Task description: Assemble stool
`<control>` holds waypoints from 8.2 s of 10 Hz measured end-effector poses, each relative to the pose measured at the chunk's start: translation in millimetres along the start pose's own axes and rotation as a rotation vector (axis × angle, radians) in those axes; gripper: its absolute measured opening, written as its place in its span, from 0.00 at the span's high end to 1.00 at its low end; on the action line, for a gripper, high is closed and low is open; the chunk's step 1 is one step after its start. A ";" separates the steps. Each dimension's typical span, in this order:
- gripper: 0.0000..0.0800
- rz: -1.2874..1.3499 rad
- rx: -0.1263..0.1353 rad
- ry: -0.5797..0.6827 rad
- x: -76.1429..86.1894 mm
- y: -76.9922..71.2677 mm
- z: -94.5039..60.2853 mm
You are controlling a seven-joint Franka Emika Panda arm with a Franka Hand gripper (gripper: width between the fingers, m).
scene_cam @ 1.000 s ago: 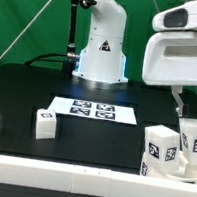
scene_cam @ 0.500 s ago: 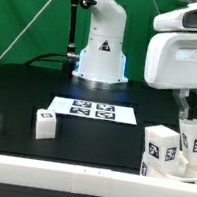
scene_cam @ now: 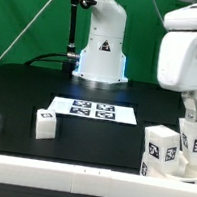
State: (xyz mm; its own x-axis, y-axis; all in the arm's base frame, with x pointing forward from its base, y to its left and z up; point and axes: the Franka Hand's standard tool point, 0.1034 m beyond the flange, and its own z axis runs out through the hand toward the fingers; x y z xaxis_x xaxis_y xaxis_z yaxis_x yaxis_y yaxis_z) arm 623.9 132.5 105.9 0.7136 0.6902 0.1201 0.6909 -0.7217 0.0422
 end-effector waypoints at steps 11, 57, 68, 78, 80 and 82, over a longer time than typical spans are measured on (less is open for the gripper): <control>0.19 -0.754 -0.050 -0.087 -5.0 9.2 16.0; 0.57 2.424 0.147 -0.109 1.1 -8.0 25.2; 0.19 1.667 0.156 -0.094 10.9 -8.6 9.0; 0.19 0.721 0.111 -0.015 8.3 -5.3 14.1; 0.19 0.452 0.078 -0.009 9.6 -7.2 14.8; 0.19 0.316 0.071 -0.009 8.3 -5.4 14.9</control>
Offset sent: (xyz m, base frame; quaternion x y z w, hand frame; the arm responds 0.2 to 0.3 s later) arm 0.0000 0.0000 0.0000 0.0000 0.0000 -0.1938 0.9810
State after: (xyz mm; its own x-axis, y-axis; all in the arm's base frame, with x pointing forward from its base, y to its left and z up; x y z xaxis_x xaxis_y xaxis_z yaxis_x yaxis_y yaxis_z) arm 627.8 142.9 91.9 0.8950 0.4328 0.1078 0.4408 -0.8952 -0.0655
